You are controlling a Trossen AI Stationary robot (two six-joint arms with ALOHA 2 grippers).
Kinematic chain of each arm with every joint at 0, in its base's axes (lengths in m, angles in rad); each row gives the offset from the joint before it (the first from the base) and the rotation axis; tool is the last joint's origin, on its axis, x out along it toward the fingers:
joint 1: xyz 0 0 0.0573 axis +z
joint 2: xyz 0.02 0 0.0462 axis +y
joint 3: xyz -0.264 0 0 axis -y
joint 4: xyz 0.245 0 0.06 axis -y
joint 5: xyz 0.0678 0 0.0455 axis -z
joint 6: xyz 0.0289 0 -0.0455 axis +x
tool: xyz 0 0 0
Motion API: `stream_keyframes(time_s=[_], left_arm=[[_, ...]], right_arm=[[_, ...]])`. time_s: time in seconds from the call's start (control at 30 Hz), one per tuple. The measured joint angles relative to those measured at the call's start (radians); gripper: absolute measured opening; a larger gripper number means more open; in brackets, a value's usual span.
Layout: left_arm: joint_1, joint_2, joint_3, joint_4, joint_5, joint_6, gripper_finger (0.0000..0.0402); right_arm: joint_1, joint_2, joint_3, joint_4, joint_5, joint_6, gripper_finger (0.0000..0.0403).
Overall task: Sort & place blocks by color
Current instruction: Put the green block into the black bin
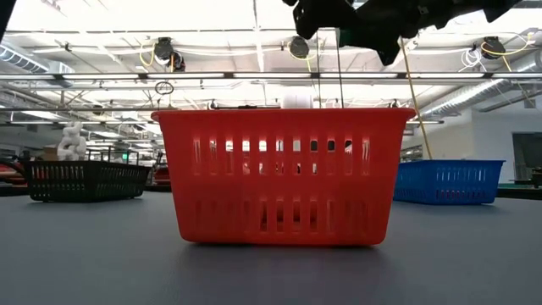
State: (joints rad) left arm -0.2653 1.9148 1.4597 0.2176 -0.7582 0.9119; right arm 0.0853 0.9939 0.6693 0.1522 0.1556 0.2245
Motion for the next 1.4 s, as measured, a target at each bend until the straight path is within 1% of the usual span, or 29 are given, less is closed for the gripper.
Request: stream_keyframes(time_s=[0.17, 0.5, 0.8, 1.03, 1.13, 1.3, 1.4], left_arm=[[0.002, 0.0, 0.0, -0.012, -0.001, 0.003, 0.0255], [0.001, 0.0, 0.0, -0.018, -0.01, 0.011, 0.0255], [-0.003, 0.0, 0.0, -0.018, -0.01, 0.01, 0.0255], [-0.007, 0.0, 0.0, -0.011, -0.011, 0.01, 0.0253], [-0.008, 0.0, 0.0, -0.01, -0.011, 0.01, 0.0235], [-0.011, 0.0, 0.0, -0.013, -0.019, 0.021, 0.0178], [-0.017, 0.0, 0.0, -0.013, -0.017, 0.027, 0.0177]], right_arm=[[0.001, 0.0, 0.0, 0.007, -0.012, 0.0, 0.0132], [0.001, 0.0, 0.0, 0.052, -0.154, 0.007, 0.0132], [0.0, 0.0, -0.028, 0.108, -0.158, 0.025, 0.0132], [0.0, 0.0, -0.028, 0.108, -0.158, 0.025, 0.0132], [0.0, 0.0, -0.028, 0.105, -0.16, 0.023, 0.0132], [-0.001, 0.0, -0.029, 0.104, -0.161, 0.042, 0.0132], [-0.001, 0.0, -0.029, 0.105, -0.161, 0.043, 0.0133]])
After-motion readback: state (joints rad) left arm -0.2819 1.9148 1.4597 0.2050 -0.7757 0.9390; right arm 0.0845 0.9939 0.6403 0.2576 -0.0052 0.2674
